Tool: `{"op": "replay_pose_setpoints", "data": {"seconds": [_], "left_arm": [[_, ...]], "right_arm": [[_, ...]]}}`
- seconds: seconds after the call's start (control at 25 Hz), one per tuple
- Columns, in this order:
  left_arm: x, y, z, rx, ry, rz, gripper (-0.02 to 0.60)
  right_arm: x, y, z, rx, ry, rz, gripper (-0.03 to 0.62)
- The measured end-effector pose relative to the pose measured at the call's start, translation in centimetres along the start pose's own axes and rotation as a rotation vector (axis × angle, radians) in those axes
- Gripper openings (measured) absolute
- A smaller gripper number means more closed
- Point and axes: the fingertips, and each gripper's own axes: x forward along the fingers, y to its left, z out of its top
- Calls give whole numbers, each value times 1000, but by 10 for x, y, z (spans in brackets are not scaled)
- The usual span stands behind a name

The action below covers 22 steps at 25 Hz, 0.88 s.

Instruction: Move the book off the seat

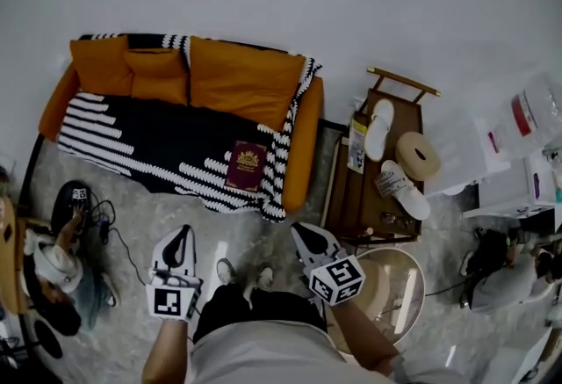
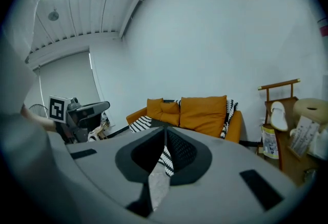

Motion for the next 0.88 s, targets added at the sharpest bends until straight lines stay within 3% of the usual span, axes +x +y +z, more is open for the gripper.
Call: {"op": "replay_pose_setpoints", "data": {"seconds": [0.12, 0.4, 0.6, 0.88], "left_arm": [[13, 18, -20, -21, 19, -18, 17], [42, 48, -83, -101, 67, -34, 17], [69, 57, -124, -128, 76, -63, 17], [85, 65, -185, -143, 128, -88, 17]], "right_arm": [[30, -18, -13, 42, 25, -43, 30], [106, -52, -60, 162, 83, -95, 111], [176, -84, -120, 289, 134, -94, 163], [253, -114, -214, 333, 257, -80, 222]]}}
